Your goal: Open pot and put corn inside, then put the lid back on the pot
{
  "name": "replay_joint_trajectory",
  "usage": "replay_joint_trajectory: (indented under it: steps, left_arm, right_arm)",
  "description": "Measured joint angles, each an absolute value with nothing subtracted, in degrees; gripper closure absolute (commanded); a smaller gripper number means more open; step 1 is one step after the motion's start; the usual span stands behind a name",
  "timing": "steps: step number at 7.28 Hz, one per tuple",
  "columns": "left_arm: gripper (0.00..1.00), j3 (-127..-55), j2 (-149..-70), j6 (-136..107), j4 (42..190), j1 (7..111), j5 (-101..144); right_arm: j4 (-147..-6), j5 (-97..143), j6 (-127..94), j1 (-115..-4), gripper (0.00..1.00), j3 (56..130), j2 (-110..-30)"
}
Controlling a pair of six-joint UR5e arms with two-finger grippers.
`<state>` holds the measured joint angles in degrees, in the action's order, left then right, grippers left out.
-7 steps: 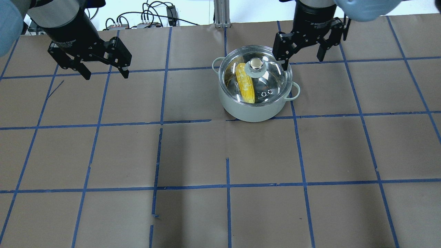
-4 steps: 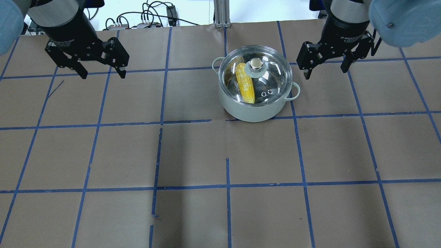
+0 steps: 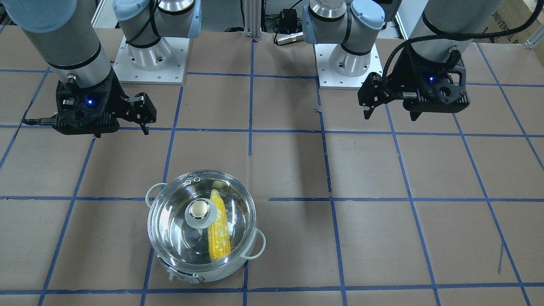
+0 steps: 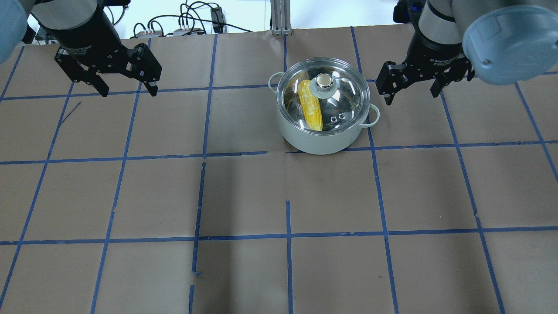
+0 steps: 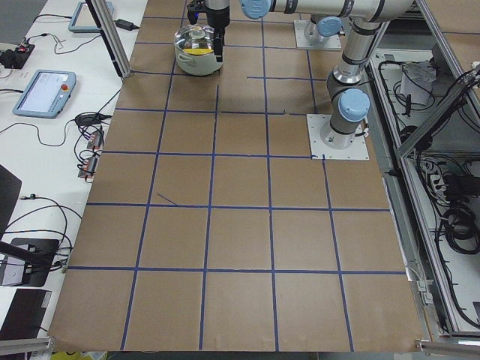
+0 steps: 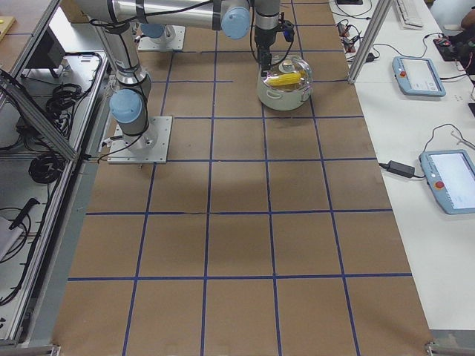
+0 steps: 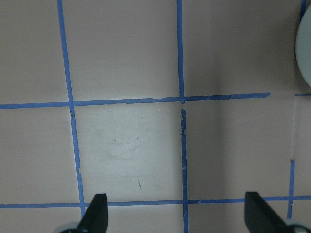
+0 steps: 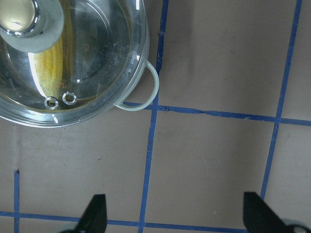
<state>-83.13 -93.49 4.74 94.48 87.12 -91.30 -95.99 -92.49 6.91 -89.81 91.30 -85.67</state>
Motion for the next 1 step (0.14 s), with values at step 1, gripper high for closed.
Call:
replay_joint_trajectory:
  steps: [1]
  left_arm:
    - [0.0, -83.2, -93.5, 4.7, 94.5, 87.1, -91.3]
  right_arm:
    - [-96.1, -92.5, 6.8, -89.8, 0.0, 91.3, -85.5]
